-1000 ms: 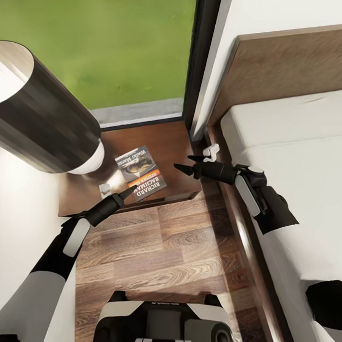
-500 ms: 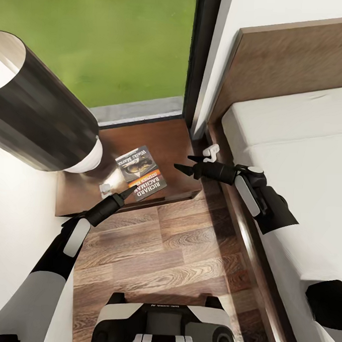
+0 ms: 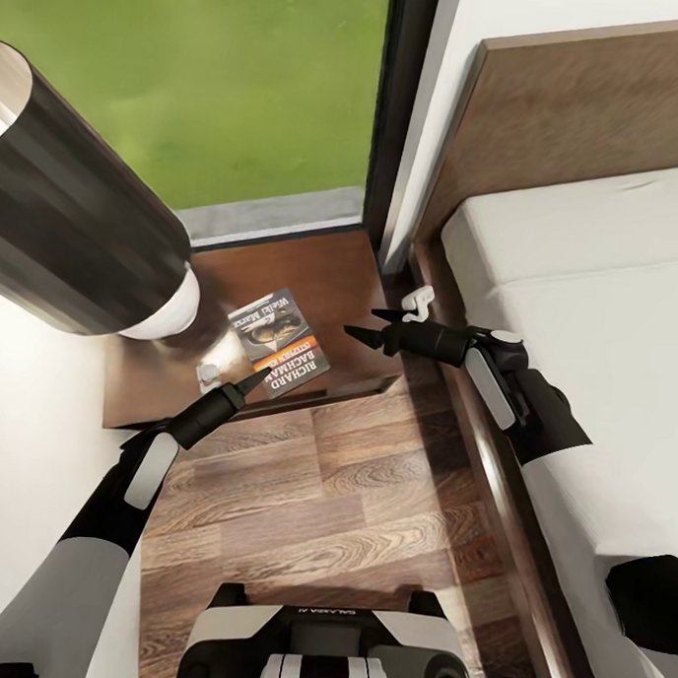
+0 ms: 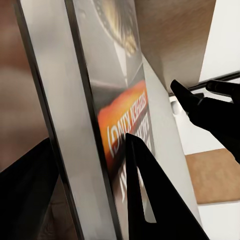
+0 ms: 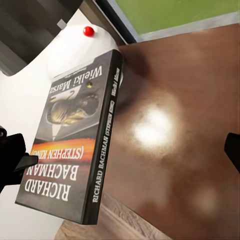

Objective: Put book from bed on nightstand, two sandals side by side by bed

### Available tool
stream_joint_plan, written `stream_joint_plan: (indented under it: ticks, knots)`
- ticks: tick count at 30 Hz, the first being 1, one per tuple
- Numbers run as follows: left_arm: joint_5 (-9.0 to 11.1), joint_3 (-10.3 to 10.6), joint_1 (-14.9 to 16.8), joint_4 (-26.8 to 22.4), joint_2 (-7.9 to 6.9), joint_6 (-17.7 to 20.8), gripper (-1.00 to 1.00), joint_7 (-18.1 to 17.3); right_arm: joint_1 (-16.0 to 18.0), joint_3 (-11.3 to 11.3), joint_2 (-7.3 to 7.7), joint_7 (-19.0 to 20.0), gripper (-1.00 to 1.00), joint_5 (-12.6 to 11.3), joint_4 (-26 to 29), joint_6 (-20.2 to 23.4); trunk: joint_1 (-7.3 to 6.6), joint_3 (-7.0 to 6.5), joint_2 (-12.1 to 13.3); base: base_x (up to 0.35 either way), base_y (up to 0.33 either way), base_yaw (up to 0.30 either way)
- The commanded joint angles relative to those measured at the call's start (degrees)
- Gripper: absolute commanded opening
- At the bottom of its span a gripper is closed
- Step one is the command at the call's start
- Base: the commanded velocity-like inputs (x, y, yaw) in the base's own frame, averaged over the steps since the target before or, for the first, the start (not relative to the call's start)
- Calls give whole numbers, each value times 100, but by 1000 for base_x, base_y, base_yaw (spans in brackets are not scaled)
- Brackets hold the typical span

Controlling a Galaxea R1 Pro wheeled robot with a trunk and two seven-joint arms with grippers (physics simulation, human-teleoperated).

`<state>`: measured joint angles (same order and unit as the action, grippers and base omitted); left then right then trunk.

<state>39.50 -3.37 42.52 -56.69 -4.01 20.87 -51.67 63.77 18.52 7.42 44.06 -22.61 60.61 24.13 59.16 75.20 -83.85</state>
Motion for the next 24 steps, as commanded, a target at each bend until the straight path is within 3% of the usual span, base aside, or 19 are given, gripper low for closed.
stream_joint_plan:
  ticks: [1,24]
  knots:
    - [50,-2,2,0,-1,57,-100,-10,3,11,5,-11,100,-60,1,48,22,21,-43,0,0,0]
    - [58,-6,2,0,-20,57,-100,-13,3,2,4,-3,100,-102,-14,58,66,57,-123,0,0,0]
